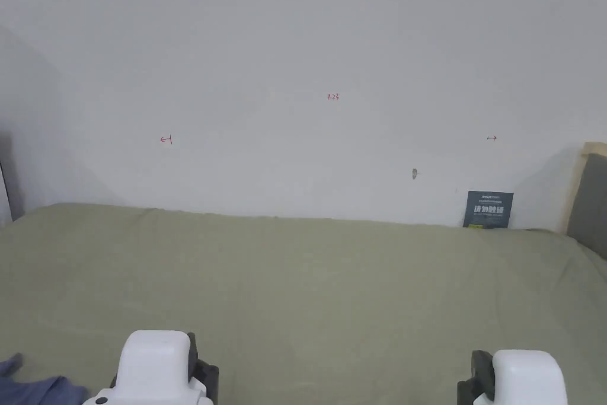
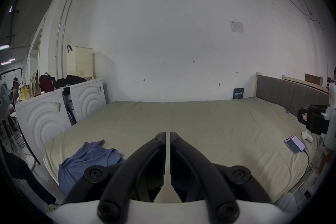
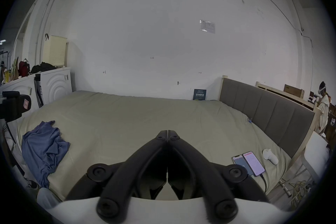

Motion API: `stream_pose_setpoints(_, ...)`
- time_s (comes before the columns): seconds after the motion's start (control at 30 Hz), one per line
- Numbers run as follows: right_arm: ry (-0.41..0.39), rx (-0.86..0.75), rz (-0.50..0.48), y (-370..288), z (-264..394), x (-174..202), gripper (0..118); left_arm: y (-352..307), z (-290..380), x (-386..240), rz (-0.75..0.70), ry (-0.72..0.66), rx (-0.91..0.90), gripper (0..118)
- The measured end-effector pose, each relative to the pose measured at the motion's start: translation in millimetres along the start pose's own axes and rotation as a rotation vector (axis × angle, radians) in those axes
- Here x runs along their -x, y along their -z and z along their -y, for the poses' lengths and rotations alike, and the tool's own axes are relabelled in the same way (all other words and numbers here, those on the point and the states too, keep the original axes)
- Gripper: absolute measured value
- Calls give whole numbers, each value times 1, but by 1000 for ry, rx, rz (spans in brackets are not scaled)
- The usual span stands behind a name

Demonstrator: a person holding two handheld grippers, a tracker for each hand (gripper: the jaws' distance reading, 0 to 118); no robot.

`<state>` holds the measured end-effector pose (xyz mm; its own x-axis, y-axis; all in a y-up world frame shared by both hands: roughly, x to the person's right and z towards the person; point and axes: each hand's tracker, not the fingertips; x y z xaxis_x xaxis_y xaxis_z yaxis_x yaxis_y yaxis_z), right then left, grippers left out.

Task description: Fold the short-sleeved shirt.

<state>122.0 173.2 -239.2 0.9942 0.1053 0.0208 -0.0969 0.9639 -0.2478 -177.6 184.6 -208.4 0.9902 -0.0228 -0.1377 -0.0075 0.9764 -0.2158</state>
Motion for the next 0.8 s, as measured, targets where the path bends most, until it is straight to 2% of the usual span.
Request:
stream_pose_setpoints(0.17,-18,15,0,5,4,-1,0,1,-2,6,-13,-11,-1,4)
stream_pose_setpoints(0.37,-44,23,-52,7,1,25,0,-4,1,39,-90,-47,13,4)
stream_pose_setpoints(0.8,-80,0,-417,18,-3,151,0,-66,16,148,-431,-55,61,4)
